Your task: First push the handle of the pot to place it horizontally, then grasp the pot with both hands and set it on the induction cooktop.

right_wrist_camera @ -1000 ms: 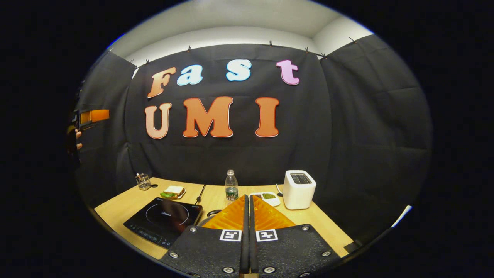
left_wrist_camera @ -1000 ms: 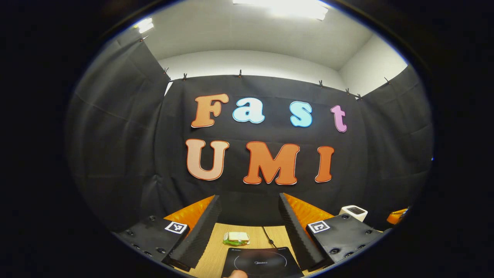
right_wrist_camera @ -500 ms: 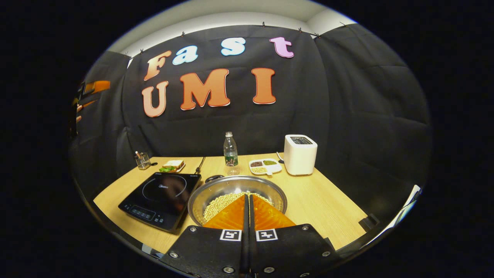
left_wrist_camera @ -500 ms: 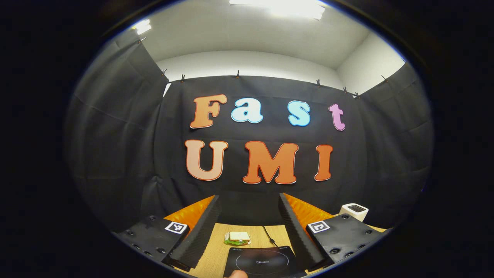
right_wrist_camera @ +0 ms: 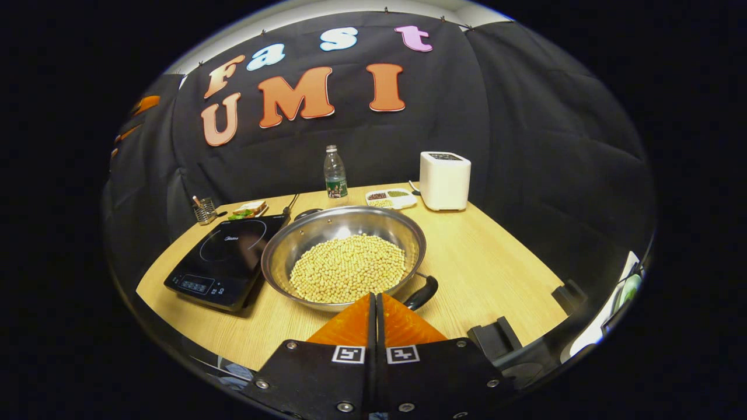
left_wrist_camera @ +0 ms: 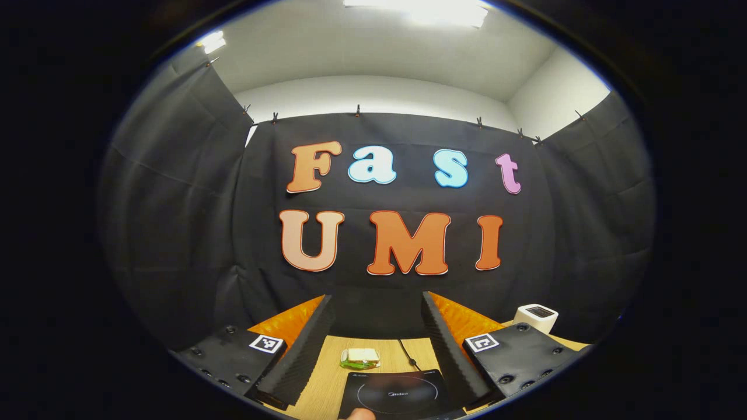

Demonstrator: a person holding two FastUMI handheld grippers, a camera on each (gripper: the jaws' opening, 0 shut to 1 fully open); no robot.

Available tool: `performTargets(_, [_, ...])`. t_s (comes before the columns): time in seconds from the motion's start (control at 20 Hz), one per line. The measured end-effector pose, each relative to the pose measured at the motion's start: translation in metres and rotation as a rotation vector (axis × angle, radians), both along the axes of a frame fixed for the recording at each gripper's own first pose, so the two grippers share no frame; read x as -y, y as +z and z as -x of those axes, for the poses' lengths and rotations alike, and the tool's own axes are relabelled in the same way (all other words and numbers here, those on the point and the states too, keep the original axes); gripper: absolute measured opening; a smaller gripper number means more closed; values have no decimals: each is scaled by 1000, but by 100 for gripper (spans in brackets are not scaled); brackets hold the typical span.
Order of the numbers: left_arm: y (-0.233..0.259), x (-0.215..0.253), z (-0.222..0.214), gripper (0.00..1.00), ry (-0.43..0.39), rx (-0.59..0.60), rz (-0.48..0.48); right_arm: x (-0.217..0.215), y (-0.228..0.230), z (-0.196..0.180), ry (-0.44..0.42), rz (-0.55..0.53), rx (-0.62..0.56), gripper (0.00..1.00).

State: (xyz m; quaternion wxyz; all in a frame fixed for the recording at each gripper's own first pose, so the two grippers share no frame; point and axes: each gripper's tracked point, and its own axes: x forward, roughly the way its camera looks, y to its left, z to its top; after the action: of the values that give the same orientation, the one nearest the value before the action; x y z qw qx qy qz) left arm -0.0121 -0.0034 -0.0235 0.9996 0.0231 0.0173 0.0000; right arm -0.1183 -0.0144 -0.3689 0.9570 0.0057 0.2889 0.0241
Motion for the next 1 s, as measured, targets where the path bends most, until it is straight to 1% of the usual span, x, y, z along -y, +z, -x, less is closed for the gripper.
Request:
performTargets(0.4, [-7,1,0,98,5,-14,-14,0,-42,6,-9,-13,-98,0])
performTargets(0.6, [-12,-3,-2,98,14,-23,-24,1,-56,0,-30,-26,-131,0])
performTargets(0.85, [-20,0,-5,99,1,-40,-15,-2,-59,-8,-59,-82,-148,0])
performTargets(0.95, [-21,-3,-6,99,7,-42,-16,1,-53,-15,-85,-111,-139,0])
performTargets(1.0, [-21,-3,-7,99,8,-44,-14,2,-55,-15,-95,-123,-156,0])
